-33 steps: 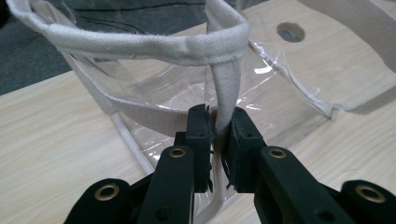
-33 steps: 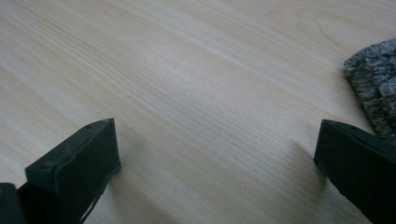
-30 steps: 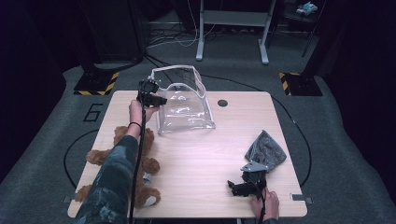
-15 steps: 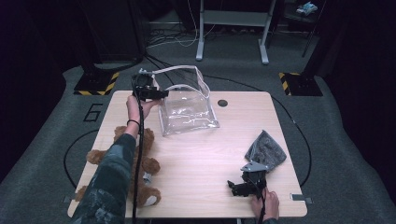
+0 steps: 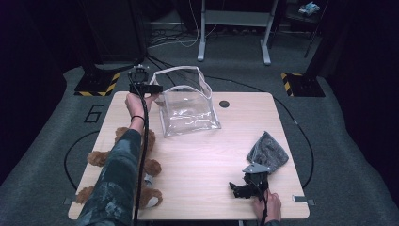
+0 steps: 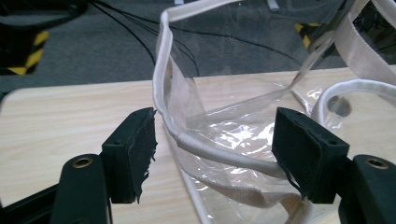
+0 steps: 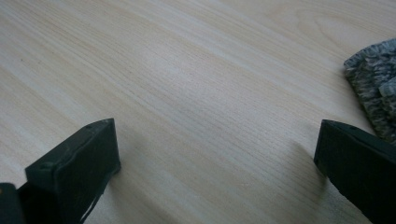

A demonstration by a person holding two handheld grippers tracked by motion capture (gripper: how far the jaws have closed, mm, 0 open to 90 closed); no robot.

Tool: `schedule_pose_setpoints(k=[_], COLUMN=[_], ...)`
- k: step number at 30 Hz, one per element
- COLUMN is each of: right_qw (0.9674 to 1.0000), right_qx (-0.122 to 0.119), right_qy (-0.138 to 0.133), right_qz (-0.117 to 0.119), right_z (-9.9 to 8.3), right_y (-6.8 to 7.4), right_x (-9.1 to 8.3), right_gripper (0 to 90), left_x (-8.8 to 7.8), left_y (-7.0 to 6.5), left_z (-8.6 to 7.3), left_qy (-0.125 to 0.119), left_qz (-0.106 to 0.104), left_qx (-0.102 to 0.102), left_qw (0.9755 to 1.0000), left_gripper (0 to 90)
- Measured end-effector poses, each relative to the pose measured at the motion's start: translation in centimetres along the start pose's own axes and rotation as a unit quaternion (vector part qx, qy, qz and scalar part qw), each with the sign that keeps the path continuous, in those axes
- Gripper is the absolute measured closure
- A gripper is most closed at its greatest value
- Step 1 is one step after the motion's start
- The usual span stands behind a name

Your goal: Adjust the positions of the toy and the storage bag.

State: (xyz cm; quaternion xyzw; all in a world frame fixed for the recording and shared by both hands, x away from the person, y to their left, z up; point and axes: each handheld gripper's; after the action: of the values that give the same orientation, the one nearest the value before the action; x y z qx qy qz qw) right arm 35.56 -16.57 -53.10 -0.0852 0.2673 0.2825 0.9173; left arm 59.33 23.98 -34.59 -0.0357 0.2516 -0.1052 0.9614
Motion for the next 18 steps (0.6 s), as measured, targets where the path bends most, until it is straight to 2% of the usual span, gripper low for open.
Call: schedule_pose_setpoints(k=[3, 4, 5, 6, 7, 11, 15, 16, 18], right_qw=[1.0, 1.0, 1.0, 1.0, 1.0, 1.0, 1.0, 1.0, 1.0], right_qx=[0.002, 0.002, 0.002, 0.002, 0.0, 0.0, 0.0, 0.001, 0.001], right_qy=[0.0, 0.0, 0.0, -0.001, -0.001, -0.001, -0.001, -0.002, -0.001], right_qz=[-0.001, -0.001, -0.001, -0.001, 0.0, 0.0, 0.0, 0.001, -0.001], right_z=[0.0, 0.0, 0.0, 0.0, 0.0, 0.0, 0.0, 0.0, 0.0], right_y=[0.0, 0.0, 0.0, 0.0, 0.0, 0.0, 0.0, 0.0, 0.0], right_x=[0.0, 0.0, 0.0, 0.0, 0.0, 0.0, 0.0, 0.0, 0.0], right_gripper=[0.0, 0.0, 0.0, 0.0, 0.0, 0.0, 0.0, 0.0, 0.0], left_x=[0.4, 0.6, 0.8, 0.8, 0.8, 0.9, 0.6, 0.5, 0.3], left_y=[-0.1, 0.0, -0.1, -0.1, -0.2, -0.7, -1.1, -1.0, -1.1], left_z=[-0.2, -0.3, -0.4, -0.5, -0.6, -1.0, -1.1, -1.0, -0.9], left_qy=[0.024, 0.045, 0.055, 0.059, 0.059, 0.059, 0.059, 0.063, 0.072], left_qz=[-0.011, -0.022, -0.026, -0.029, -0.038, -0.055, -0.083, -0.096, -0.107], left_qx=[-0.011, -0.012, -0.016, -0.021, -0.025, -0.005, -0.002, 0.002, 0.001], left_qw=[0.9996, 0.9987, 0.998, 0.9976, 0.9972, 0.9967, 0.9948, 0.9934, 0.9916], left_gripper=[30.7, 30.7, 31.5, 35.4, 41.8, 61.8, 71.6, 73.4, 75.3])
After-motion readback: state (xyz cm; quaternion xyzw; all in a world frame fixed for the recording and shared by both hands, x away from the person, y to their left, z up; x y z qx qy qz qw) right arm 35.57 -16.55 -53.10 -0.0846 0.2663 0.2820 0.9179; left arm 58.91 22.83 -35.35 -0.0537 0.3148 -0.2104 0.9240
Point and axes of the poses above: each handheld gripper's, and its own axes: x roughly forward along the jaws, z roughly out of its top, y roughly to its left, and after that the axes turned 12 degrees about -y, right-handed
